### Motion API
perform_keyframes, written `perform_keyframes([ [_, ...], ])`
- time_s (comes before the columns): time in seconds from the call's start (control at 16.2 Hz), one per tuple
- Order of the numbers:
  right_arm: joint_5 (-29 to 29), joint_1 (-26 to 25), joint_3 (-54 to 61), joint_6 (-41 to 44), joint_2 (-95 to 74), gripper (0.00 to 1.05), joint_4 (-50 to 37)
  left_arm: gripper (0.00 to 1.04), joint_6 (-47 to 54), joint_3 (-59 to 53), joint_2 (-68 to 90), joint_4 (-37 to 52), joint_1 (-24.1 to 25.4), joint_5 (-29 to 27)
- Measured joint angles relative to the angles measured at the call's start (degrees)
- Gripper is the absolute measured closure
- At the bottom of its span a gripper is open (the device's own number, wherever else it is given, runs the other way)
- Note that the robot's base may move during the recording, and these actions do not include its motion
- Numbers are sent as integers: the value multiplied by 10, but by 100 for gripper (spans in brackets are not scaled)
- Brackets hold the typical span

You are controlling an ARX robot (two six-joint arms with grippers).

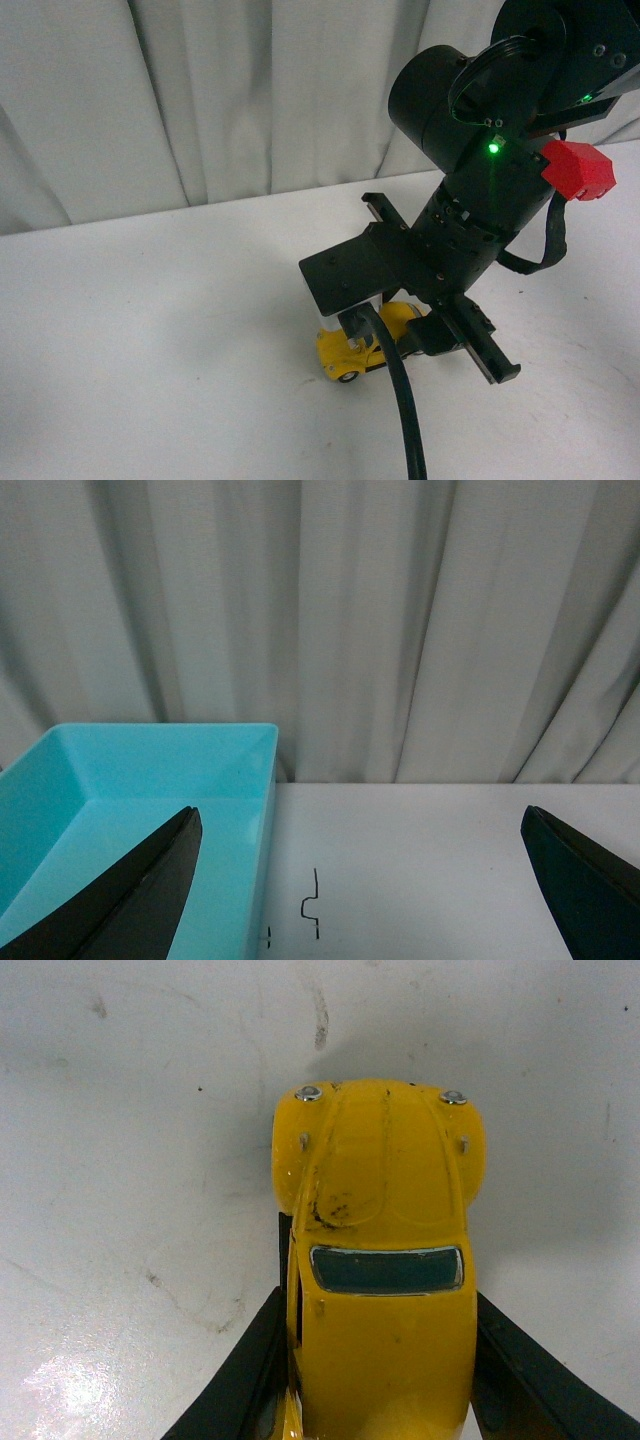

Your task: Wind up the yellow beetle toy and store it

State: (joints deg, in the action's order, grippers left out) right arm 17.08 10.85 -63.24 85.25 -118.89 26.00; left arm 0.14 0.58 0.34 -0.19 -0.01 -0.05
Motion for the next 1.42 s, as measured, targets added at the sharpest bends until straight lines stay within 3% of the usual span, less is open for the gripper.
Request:
perform_keyframes([
  [0.37,3,-4,8,-12,3,63,-10,7,0,0,0,0,0,0],
  [0.86,28,-38,31,34,10,63,-25,7,0,0,0,0,0,0],
  [1.23,43,-88,54,81,20,63,-33,7,0,0,0,0,0,0],
  [1.42,61,-138,72,111,27,63,-32,7,0,0,0,0,0,0],
])
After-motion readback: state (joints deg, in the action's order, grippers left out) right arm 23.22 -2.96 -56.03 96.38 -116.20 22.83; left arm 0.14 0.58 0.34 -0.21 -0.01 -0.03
